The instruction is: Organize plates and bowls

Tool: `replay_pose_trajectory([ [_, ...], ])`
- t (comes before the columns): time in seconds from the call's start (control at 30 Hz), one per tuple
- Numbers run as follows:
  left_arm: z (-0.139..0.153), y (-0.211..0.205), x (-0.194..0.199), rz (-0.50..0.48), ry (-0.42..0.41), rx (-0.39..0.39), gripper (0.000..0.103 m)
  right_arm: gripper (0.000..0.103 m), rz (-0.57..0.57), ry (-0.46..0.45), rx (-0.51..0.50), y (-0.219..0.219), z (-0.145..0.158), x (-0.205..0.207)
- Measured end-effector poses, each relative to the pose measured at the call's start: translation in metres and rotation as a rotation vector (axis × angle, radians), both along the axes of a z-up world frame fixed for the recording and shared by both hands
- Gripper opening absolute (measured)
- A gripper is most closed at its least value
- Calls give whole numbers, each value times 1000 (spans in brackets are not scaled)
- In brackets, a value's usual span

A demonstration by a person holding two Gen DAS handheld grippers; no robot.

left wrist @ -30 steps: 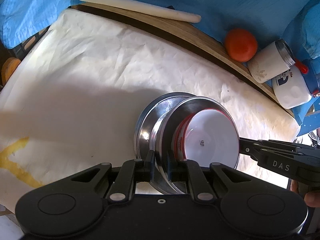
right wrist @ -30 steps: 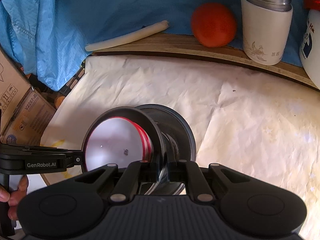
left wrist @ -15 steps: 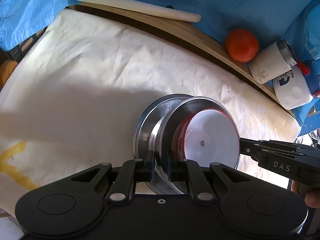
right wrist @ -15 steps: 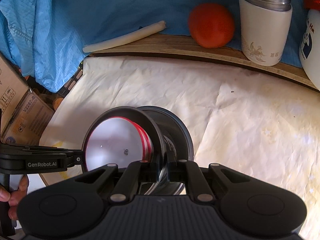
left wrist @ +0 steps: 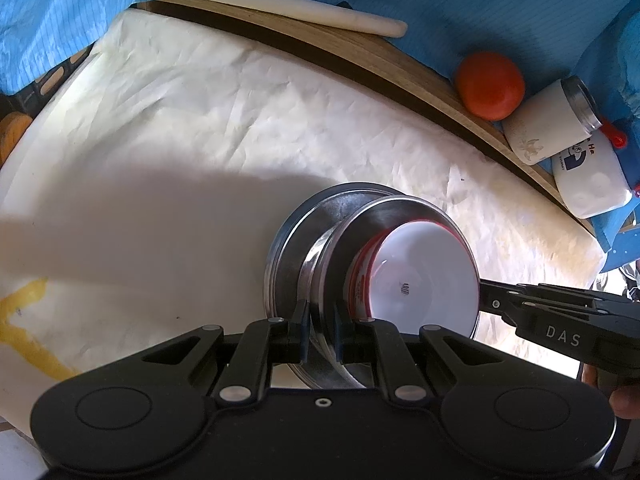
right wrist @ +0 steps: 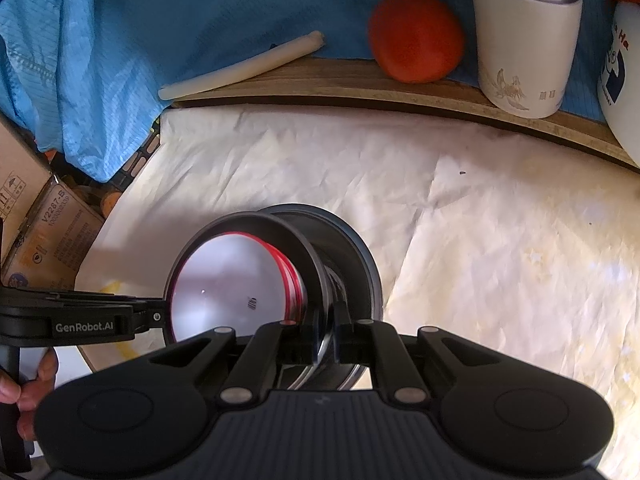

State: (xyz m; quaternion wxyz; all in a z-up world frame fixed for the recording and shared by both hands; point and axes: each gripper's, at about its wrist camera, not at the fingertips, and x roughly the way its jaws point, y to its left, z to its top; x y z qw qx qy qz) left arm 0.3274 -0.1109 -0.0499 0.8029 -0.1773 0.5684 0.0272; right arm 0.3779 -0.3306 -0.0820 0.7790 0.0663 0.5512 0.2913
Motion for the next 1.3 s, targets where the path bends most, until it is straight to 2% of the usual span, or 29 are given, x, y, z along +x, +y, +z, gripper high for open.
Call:
replay_pose_trajectory([
  [1.3,-6,1,4,17,10,14,11,10,-7,14,-6,2,-8,1],
])
